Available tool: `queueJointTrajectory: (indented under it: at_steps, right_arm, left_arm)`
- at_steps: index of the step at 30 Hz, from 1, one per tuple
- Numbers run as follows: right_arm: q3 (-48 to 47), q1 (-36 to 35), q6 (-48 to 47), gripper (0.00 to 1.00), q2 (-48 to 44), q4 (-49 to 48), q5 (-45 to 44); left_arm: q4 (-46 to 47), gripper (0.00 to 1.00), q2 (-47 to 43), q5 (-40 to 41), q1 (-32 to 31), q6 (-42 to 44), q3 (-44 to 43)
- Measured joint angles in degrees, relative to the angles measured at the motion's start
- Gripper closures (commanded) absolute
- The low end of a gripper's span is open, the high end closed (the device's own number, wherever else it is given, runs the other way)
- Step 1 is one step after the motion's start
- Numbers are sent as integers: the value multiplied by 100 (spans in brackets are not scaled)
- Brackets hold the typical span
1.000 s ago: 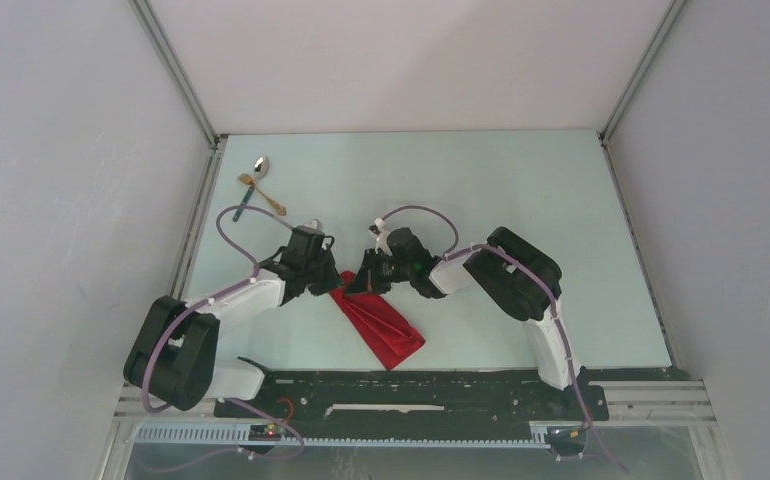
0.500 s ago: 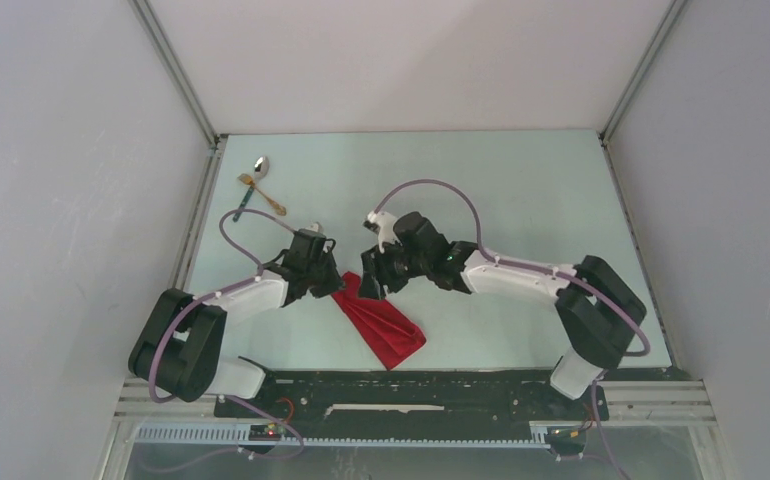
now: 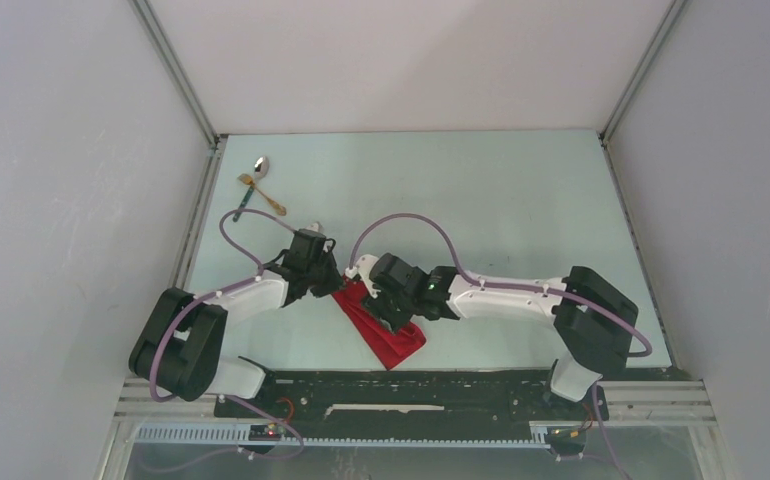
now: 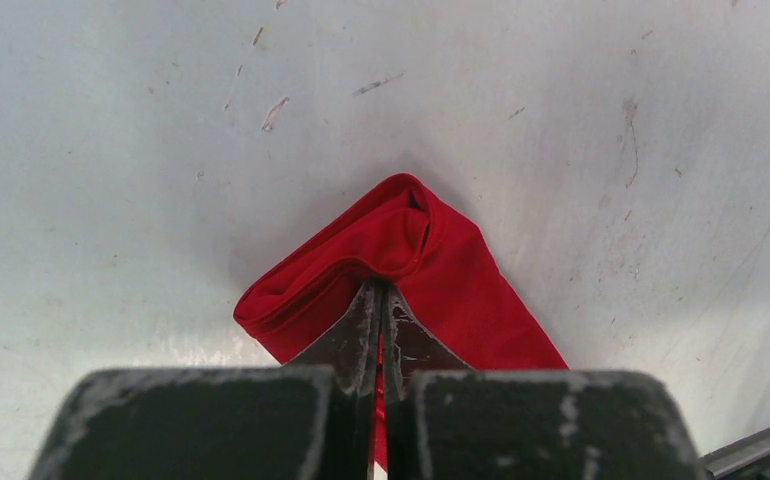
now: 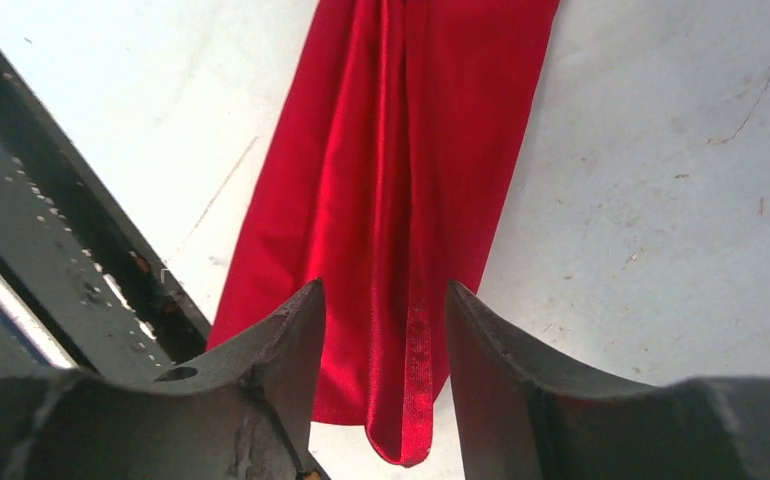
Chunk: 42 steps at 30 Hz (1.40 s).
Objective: Fold the napkin into a case and place the utensils inside
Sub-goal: Stuff the top corner of the smaller-rectangle-folded napkin into the folded napkin.
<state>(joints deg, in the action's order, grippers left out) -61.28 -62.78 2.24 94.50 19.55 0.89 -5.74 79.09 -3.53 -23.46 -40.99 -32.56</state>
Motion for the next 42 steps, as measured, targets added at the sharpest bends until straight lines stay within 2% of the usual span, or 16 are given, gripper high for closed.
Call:
queueJointTrajectory:
  at_steps: [6,11,13,16,19,20,24,28,29,31,36,42]
  right_arm:
    - [-4,-179,-90,44,258,109,-365]
    - [-20,-234,-109,62,321,127,-568]
    - [-42,-254,-107,72,348,125,-662]
    - [-44,-282,-85,81,358,131,-761]
    - [-44,-306,-50,90,372,131,-852]
    - [-48,-308,-50,98,382,133,-868]
    - [-68,-328,22,100,409,142,-964]
    - [-72,-348,127,100,409,140,-962]
    - [-72,-348,184,100,409,140,-960]
    - [-72,-348,313,100,409,138,-951]
    - [-72,-348,688,100,404,125,-804]
    - [-72,-348,1078,100,387,52,-496]
  left_arm:
    - [39,100,-2,-17,2,0,22]
    - [42,100,-2,-20,2,0,24]
    - [39,100,-9,-20,2,0,24]
    - [15,88,-28,-28,2,2,24]
    - [-166,67,-184,-37,4,-7,26]
    - [-223,61,-251,-35,4,20,26]
    - [-782,53,-1016,-2,20,-22,26]
    - [-1110,65,-2124,-72,37,-264,289]
    - [-1106,71,-2382,-175,37,-361,472]
    - [-1084,76,-2702,-420,4,-601,931]
    - [-809,86,-2802,-826,-514,-1362,1950]
    - [-61,91,-2535,-826,-1134,-1998,2131]
